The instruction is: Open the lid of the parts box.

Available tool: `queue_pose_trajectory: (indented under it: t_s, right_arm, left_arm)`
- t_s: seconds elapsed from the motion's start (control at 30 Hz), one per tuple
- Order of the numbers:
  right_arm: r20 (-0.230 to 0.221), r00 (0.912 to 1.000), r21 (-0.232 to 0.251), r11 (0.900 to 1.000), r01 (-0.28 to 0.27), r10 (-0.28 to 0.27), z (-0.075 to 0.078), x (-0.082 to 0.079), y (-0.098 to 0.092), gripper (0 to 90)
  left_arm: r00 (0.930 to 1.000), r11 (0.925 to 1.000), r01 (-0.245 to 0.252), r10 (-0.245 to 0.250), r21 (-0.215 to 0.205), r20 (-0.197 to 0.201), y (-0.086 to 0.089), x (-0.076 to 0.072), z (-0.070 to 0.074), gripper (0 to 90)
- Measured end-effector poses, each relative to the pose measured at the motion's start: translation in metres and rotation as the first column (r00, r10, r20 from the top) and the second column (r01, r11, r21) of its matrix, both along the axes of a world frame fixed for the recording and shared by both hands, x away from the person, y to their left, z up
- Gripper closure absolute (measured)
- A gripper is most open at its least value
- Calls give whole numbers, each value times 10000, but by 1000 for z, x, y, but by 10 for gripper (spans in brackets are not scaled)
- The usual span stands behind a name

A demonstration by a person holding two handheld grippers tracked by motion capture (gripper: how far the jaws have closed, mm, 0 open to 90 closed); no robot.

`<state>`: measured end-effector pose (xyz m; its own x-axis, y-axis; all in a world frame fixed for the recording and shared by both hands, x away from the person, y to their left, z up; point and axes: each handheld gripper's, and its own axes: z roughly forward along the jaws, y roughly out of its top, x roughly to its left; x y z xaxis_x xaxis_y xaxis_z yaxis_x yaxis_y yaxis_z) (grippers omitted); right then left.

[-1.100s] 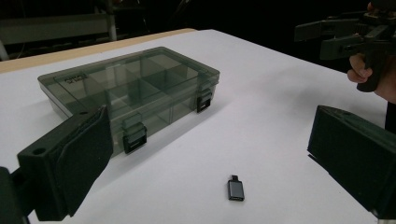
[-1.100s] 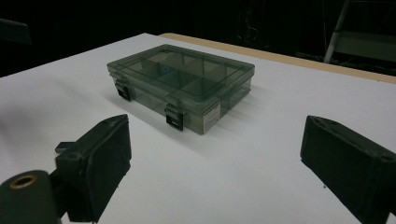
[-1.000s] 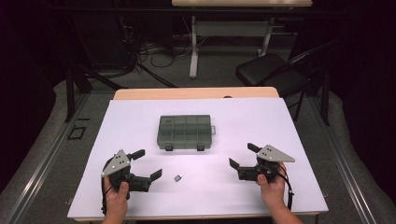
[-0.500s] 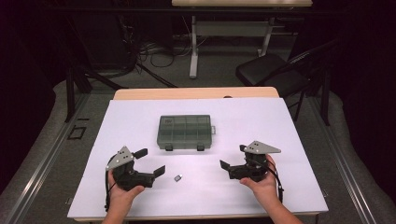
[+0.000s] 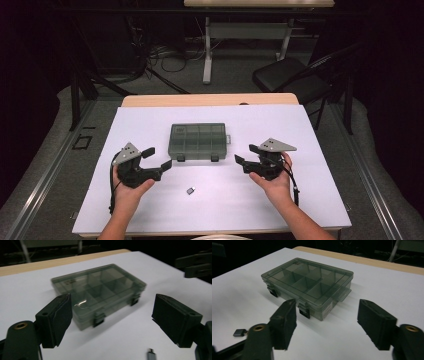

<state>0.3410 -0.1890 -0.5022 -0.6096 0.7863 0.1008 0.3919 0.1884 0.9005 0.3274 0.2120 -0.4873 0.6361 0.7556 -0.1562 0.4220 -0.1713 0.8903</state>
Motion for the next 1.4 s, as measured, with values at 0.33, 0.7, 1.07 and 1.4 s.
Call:
queue_pose_trajectory:
  t_s: [0.33, 0.7, 1.07, 1.4]
  right_arm:
    - [-106, 9971, -482, 9959, -761, 757, -6, 26, 12, 547]
    - [-3, 9991, -1166, 9923, -427, 429, -10, 34, 30, 548]
    - [186, 9863, -1421, 9769, -1595, 1637, -17, 27, 42, 777]
    - [-492, 9817, -695, 9798, -1873, 1841, -33, 26, 50, 900]
  left_arm:
    - [9974, 9995, 281, -269, 172, -675, 8, 54, 15, 397]
    - [9887, 9937, 1122, -1115, 21, -1001, -5, 73, -3, 640]
    - [9887, 9939, 930, -851, 596, -1232, -19, 54, -23, 697]
    - [9748, 9933, 989, -848, 589, -2064, -13, 51, -42, 899]
